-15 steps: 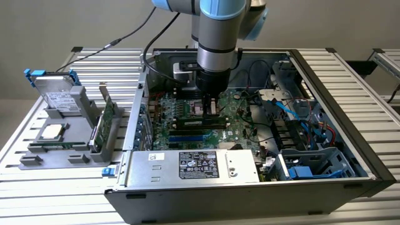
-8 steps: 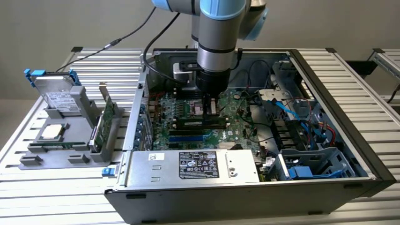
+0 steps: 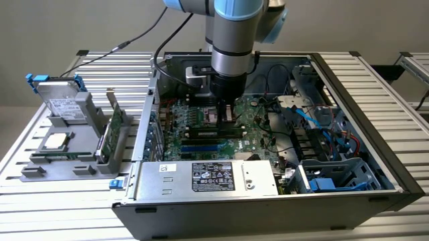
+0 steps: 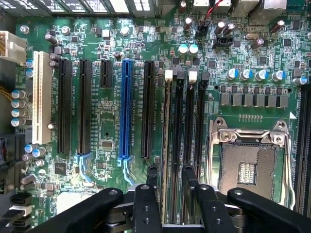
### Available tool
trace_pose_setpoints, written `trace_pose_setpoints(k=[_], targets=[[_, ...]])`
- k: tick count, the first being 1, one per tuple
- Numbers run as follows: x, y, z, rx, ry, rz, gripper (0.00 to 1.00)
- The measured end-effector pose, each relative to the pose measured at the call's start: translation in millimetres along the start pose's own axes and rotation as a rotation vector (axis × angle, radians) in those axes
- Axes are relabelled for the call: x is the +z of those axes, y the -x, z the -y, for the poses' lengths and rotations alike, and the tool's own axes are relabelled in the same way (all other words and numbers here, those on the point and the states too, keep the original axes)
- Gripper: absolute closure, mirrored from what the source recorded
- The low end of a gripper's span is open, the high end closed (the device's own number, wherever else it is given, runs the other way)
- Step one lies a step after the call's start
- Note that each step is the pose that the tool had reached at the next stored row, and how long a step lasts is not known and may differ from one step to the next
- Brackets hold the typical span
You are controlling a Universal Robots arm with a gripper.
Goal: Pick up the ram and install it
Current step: 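Insert the ram into the slot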
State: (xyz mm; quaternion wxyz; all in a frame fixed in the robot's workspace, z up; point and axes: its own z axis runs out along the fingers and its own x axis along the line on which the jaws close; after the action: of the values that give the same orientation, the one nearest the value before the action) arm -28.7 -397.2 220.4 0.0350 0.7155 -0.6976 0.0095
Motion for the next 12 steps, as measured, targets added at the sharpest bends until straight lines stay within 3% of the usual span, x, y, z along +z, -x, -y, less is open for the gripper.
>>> trace_pose_setpoints(k=[8,10,11,12], targets=[[-17.6,-1.0,-0.7,0.001,0.0008,0.0002,0.68],[-19.9,-1.2,-0.8,0.001,0.0011,0.0001,0.81],[-20.1,-1.2,-0.8,0.002,0.0012,0.0002,0.81],[-20.1,-1.2,-0.9,0.002,0.0012,0.0003,0.87]])
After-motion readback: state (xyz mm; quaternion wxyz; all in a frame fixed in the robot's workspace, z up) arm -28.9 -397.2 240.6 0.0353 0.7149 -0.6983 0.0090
